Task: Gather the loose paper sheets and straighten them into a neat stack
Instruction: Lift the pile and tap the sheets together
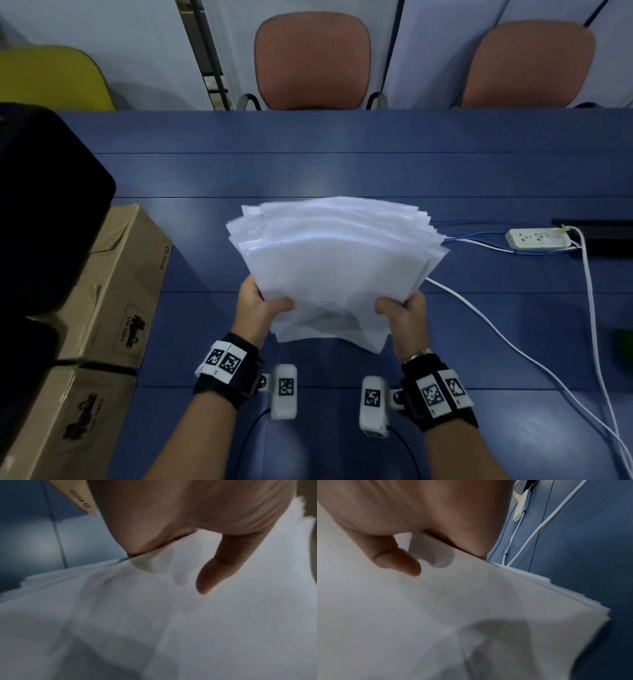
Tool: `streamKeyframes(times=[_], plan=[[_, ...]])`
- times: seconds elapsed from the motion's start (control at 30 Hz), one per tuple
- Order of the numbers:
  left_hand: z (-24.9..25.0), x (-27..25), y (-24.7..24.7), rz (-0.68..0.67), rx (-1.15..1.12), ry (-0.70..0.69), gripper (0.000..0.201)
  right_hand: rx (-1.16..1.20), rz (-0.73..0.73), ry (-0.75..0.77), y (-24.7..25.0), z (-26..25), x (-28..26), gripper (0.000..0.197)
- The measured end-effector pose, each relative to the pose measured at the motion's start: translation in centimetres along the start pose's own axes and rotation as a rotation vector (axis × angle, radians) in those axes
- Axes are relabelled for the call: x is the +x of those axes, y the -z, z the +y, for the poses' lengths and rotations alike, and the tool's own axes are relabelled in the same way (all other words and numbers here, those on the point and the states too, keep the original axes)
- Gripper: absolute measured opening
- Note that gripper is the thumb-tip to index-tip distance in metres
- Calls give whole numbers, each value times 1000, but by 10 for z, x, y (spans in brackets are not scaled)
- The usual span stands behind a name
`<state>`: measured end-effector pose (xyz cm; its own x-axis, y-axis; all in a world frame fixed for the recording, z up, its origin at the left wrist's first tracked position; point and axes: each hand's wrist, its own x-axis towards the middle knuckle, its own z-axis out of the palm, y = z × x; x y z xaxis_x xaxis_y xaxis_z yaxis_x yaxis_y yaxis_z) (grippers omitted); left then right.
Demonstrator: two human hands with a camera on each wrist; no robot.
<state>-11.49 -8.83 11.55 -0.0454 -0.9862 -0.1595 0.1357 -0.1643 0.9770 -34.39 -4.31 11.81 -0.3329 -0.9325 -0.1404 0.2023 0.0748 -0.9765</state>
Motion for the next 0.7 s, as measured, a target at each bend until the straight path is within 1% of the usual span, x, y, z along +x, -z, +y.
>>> streamKeyframes(times=[0.1,0.23,0.3,0.37,0.4,0.43,0.5,0.57,0.63,0.7], plan=[[19,5,7,-18,-26,-89,63,45,52,48,5,-11,6,19],[37,4,-6,-66,-30,-147,71,-5,15,65,-9,-21,10,17],[44,3,-6,-86,-62,-196,65,51,18,126,-8,-29,9,21],[50,3,2,-101,-61,-233,56,135,-4,193,-1,-36,9,34],[50,4,5,-104,-39,-237,54,137,-27,206,2,-38,9,39],[47,4,7,-111,-27,-223,54,111,-45,190,3,-36,10,39],[41,2,5,-107,-22,-173,60,40,-47,101,-3,-31,10,31],[42,-3,-3,-102,2,-170,71,1,-46,71,-13,-31,7,20],[48,-6,-7,-116,-12,-207,72,14,-45,122,-15,-36,4,18],[52,-5,-3,-133,-55,-245,71,84,-28,189,-8,-41,3,22]])
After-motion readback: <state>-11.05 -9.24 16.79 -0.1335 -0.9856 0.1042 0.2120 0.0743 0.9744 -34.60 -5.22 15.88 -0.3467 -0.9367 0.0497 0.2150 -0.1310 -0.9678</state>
